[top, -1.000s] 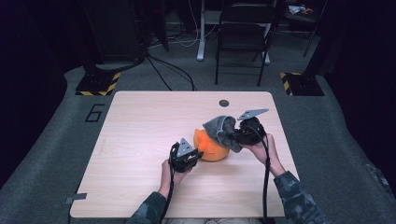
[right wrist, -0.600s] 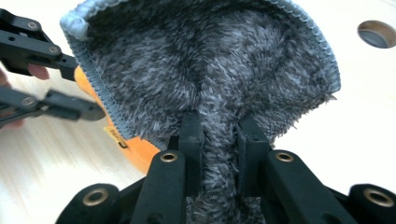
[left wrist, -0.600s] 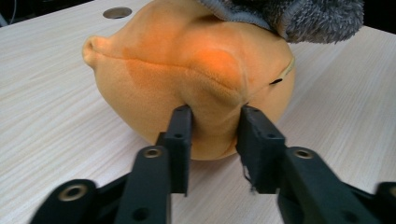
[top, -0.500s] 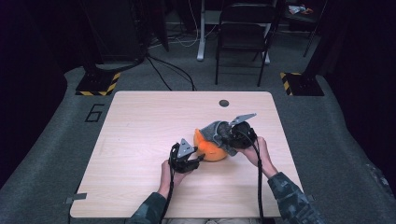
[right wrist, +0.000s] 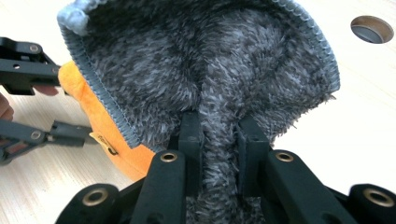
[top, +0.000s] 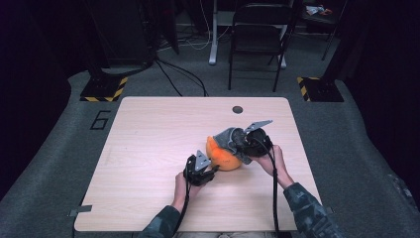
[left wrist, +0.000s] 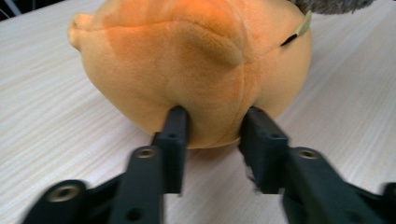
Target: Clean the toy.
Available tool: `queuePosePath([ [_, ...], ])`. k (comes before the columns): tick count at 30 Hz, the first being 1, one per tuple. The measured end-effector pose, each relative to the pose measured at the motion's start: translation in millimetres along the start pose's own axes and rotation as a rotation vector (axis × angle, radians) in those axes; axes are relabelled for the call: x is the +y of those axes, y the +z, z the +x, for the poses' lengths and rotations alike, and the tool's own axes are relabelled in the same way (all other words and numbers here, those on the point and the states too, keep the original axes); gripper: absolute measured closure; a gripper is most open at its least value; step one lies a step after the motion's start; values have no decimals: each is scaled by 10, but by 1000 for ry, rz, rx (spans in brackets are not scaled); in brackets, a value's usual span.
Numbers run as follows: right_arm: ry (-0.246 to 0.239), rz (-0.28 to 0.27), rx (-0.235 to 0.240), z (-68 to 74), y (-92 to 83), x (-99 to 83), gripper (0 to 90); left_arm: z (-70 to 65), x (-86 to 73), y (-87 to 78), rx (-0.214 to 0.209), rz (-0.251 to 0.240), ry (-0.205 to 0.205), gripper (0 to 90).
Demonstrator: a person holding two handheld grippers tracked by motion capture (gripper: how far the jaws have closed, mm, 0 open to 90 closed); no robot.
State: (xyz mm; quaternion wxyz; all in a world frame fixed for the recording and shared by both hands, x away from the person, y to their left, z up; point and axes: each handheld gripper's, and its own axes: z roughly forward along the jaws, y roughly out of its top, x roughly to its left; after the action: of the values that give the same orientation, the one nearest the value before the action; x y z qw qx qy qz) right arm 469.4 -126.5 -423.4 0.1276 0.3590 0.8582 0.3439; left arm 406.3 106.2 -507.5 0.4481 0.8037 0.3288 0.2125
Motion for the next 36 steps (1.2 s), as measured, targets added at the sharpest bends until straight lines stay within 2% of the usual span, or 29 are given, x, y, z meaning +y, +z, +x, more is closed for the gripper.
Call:
queuePosePath([
  [3, 1, -4, 2, -1, -7, 6, 757, 4, 13, 1, 10, -6, -12, 773],
  [7, -4, -16, 0, -11, -47, 14, 757, -1, 39, -2, 12, -13, -21, 816],
  [14, 7, -45, 1, -35, -155, 42, 756, 10, 87, -44, -10, -17, -24, 835],
  [19, -3, -75, -5, -8, -249, 82, 756, 36, 133, -104, -40, -31, -57, 837],
  [23, -12, -110, 4, 76, -355, 135, 756, 48, 172, -148, -66, -39, -81, 837],
  [26, -23, -127, 29, 154, -389, 165, 756, 34, 187, -156, -80, -40, -89, 836],
  [29, -35, -122, 71, 249, -329, 173, 754, 23, 184, -146, -78, -39, -91, 834],
  [32, -60, -97, 62, 288, -218, 153, 752, 38, 171, -136, -80, -25, -79, 830],
  [36, -53, -76, 61, 256, -160, 122, 747, 48, 157, -124, -82, -23, -82, 826],
])
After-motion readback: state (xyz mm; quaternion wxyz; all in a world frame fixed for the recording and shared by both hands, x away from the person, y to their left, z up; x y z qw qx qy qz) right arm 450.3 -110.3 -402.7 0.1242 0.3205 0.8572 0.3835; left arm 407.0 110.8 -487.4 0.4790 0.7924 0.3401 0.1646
